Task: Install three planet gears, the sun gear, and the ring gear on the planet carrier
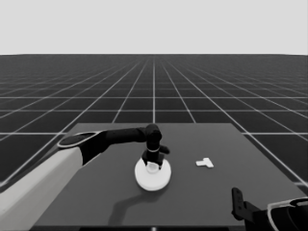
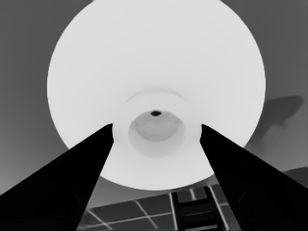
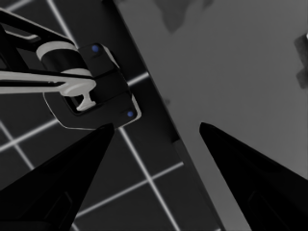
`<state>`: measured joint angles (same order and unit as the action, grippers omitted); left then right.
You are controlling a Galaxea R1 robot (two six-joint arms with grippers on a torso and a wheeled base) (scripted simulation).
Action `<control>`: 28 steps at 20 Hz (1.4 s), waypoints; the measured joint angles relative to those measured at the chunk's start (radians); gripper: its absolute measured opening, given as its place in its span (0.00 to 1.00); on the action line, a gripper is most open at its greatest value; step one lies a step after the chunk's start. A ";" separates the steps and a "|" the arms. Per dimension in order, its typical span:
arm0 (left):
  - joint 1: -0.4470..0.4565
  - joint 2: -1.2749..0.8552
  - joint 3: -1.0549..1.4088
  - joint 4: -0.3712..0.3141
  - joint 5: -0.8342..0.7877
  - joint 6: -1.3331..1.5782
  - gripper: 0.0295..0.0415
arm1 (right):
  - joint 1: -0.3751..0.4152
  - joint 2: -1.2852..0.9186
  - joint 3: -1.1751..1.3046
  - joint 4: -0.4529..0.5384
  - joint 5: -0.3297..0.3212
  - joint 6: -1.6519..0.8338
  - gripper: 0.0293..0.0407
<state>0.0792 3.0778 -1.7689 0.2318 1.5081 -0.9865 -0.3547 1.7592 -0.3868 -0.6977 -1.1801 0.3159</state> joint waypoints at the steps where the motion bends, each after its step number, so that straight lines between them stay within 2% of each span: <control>1: 0.000 0.000 0.000 0.000 0.000 0.009 0.44 | 0.000 0.000 0.000 0.000 0.000 0.000 0.81; 21: 0.000 0.000 0.000 0.000 0.000 0.183 0.44 | 0.000 0.000 0.000 0.000 0.000 0.000 0.81; 22: 0.000 0.000 0.000 0.000 0.000 0.188 0.65 | 0.000 0.000 0.000 0.000 0.000 0.000 0.81; 23: -0.001 0.000 0.000 0.000 0.000 0.192 0.72 | 0.000 0.000 0.000 0.000 0.000 0.000 0.81; 28: -0.001 0.000 0.000 0.000 0.000 0.196 0.74 | 0.000 0.000 0.000 0.000 0.000 0.000 0.81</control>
<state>0.0783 3.0780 -1.7687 0.2316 1.5081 -0.7909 -0.3547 1.7592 -0.3868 -0.6977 -1.1801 0.3159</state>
